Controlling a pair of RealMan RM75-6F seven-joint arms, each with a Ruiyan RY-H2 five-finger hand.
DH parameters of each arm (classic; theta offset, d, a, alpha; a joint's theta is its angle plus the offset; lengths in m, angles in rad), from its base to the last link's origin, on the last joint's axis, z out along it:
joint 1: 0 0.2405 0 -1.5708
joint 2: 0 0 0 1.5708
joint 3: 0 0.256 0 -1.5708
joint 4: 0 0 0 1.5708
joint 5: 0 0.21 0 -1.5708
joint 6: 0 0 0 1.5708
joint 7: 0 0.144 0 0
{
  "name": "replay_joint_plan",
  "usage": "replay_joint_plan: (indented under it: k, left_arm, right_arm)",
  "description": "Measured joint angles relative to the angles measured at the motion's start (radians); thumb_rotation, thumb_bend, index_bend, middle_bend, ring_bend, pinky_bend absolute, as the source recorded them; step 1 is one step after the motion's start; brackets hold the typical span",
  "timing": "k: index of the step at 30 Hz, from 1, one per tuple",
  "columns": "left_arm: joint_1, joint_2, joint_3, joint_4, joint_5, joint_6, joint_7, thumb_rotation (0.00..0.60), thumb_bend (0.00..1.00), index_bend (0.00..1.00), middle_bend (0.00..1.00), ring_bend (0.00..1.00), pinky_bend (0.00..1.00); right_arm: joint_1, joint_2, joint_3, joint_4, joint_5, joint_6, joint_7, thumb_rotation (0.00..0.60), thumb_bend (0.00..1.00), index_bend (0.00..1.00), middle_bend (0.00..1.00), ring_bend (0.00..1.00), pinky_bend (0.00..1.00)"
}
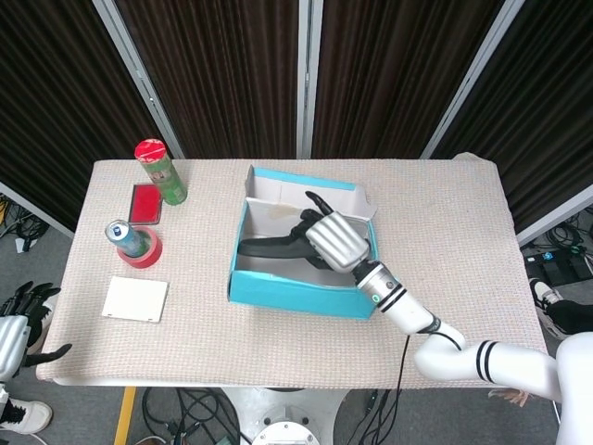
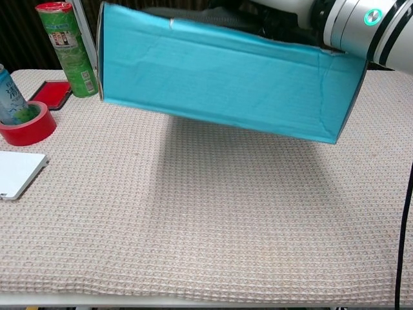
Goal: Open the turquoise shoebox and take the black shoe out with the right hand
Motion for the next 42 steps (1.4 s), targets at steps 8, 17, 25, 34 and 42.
replay_joint_plan:
  k: [8,17,25,34,42]
  left_arm:
    - [0.009,-0.007,0.005,0.015,-0.018,-0.006,-0.014,0.6,0.04,0.18,0.12,0.03,0.15]
    - [0.012,-0.017,0.004,0.043,-0.025,-0.011,-0.04,0.6,0.03,0.18,0.12,0.03,0.15]
    - [0.011,-0.018,-0.001,0.056,-0.023,-0.007,-0.051,0.6,0.03,0.18,0.12,0.03,0.15]
    - [0.004,-0.017,-0.003,0.052,-0.009,-0.001,-0.045,0.6,0.03,0.18,0.12,0.03,0.15]
    - [-0.007,-0.016,-0.003,0.031,-0.004,-0.013,-0.025,0.6,0.04,0.18,0.12,0.03,0.15]
  right_arm:
    - [0.047,-0.134,-0.074,0.185,-0.142,-0.043,-0.033,0.6,0.38,0.54,0.6,0.26,0.0]
    - [0.1,-0.221,-0.129,0.303,-0.242,-0.09,-0.004,0.6,0.33,0.54,0.6,0.26,0.0]
    - [0.043,-0.147,-0.094,0.215,-0.257,0.091,0.065,0.6,0.33,0.54,0.59,0.25,0.0]
    - [-0.175,0.139,-0.085,0.027,-0.13,0.224,0.044,0.6,0.3,0.46,0.53,0.19,0.0]
    - [-0.295,0.201,-0.109,0.048,0.117,0.121,0.126,0.6,0.3,0.31,0.42,0.11,0.0]
